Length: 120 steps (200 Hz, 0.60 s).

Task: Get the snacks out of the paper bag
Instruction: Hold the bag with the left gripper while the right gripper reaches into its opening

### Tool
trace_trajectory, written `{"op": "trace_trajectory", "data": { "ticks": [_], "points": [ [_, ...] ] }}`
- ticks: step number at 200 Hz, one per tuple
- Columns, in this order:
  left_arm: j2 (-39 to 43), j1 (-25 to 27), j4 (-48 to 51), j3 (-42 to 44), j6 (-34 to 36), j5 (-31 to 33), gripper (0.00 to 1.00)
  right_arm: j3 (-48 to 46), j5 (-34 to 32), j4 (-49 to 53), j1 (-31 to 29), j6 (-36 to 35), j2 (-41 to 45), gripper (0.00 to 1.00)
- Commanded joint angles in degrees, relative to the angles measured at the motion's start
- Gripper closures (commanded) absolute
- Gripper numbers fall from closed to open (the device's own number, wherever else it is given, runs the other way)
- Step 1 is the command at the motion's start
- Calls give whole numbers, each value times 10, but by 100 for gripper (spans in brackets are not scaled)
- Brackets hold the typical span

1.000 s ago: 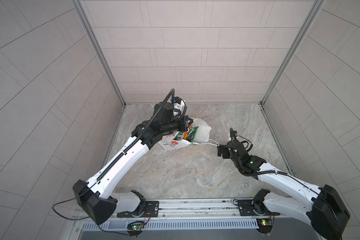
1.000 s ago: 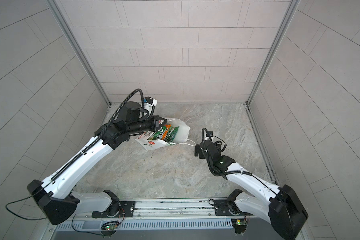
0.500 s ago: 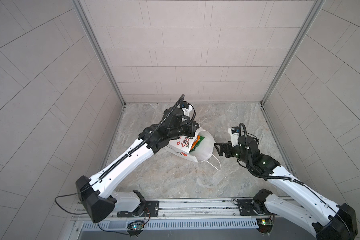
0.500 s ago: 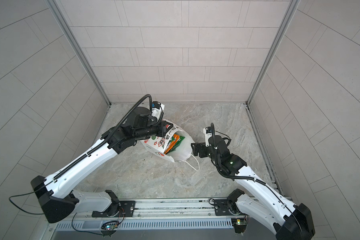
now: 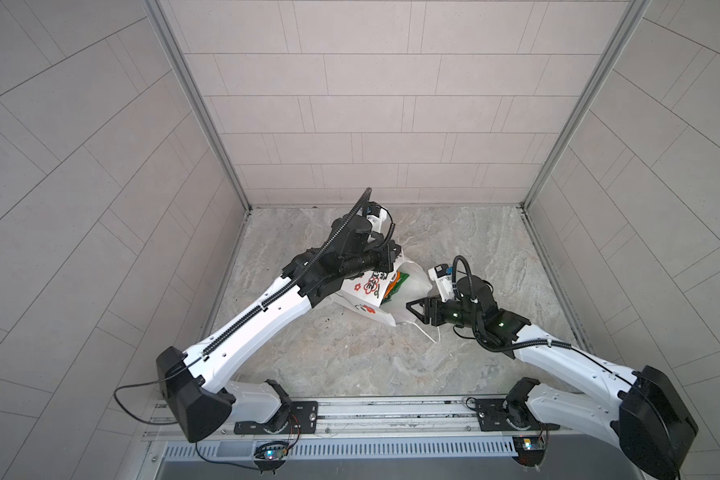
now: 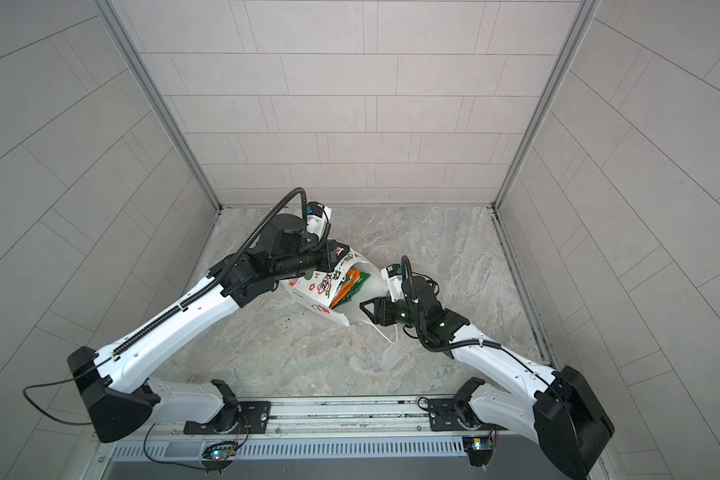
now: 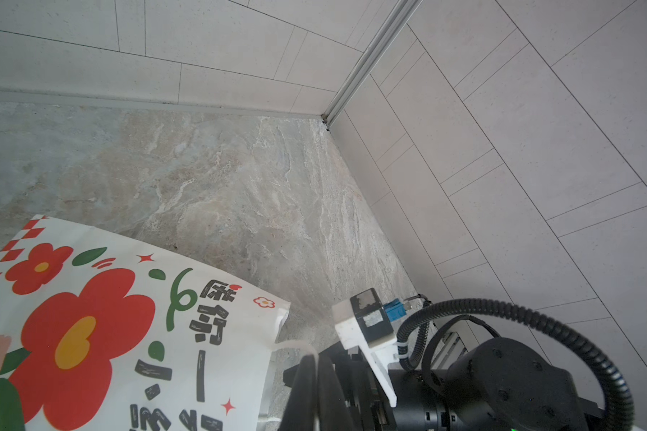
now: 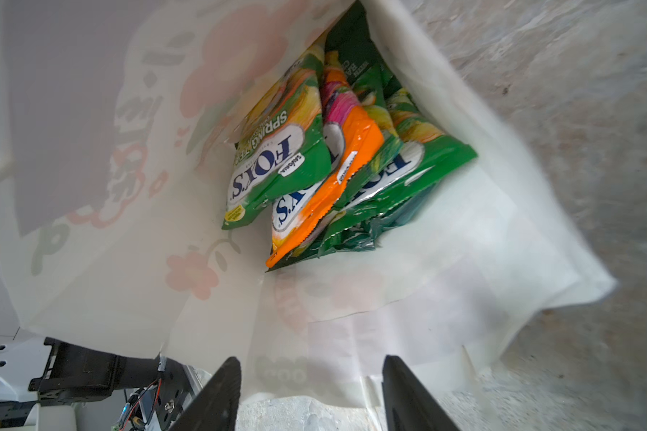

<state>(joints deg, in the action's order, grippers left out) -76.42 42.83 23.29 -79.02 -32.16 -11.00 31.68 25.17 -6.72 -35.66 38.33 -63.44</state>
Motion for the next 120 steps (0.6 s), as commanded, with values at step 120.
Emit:
{"op": "trace_trajectory", "data": {
  "ticks": [120],
  "points": [
    [25,2,0,8,13,-22,100,54,-43,-217,-57,85,-190,53]
  ]
}}
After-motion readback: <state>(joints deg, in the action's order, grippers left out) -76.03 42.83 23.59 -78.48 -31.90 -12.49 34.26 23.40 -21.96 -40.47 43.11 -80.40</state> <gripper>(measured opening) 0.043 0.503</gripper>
